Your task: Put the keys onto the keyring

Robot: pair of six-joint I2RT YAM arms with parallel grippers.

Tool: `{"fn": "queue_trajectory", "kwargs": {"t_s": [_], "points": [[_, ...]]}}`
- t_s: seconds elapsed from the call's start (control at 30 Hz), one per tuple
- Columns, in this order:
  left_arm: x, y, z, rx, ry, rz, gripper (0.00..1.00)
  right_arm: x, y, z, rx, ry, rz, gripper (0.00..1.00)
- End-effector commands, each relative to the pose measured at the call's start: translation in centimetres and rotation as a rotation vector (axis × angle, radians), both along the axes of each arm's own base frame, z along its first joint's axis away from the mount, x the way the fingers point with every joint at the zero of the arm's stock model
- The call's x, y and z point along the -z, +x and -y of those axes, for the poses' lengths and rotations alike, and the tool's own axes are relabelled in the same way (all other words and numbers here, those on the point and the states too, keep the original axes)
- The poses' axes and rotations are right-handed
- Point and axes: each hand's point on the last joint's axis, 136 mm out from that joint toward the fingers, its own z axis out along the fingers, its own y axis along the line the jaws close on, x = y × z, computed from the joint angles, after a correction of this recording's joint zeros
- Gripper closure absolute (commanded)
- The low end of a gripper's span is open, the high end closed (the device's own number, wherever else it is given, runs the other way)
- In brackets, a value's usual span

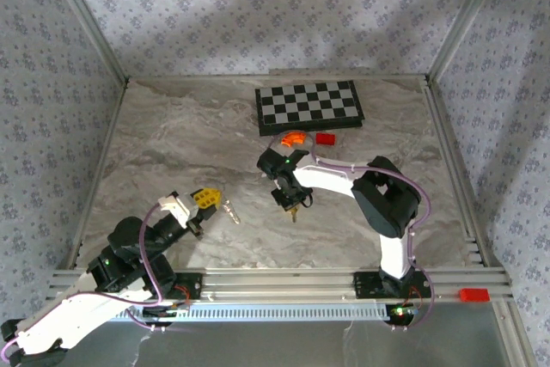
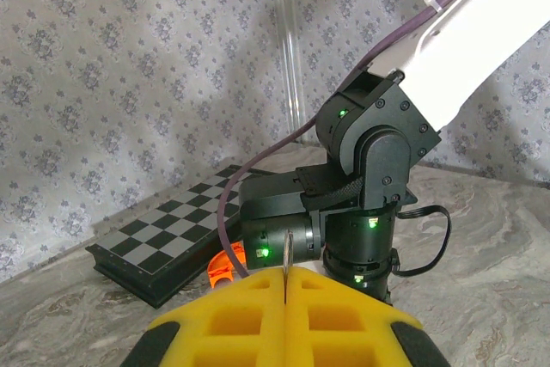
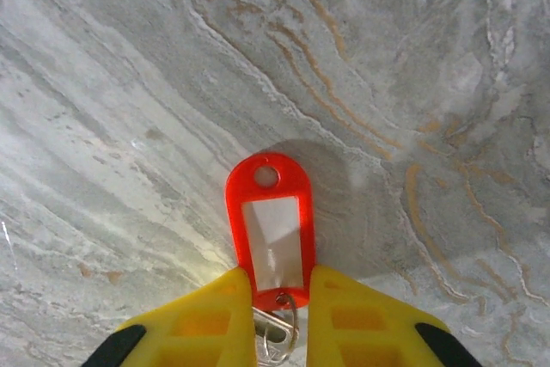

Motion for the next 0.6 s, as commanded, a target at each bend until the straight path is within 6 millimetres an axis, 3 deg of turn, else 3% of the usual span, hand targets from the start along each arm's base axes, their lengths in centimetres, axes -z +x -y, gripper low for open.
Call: {"fn": "queue_trajectory", "kwargs": {"t_s": [0.0,0.27,0.57], "points": [[-1.6,-0.6,-0.3,0.016,-0.049,0.039,1.00,-0.9,-0.3,0.9,0.013,-0.012,0.000,0.85],[-1.6,-0.6,-0.2,0.019,-0.050,0.036,1.00,-1.1,-0.6,1.2,0.015,-0.018,0.001,0.89],[-1.5,-0.6,-0.1,0.022,-0.047,0.035,1.00,-3.2,-2.0,1.1,-0.044,-0.007,0.007,0.75]]}}
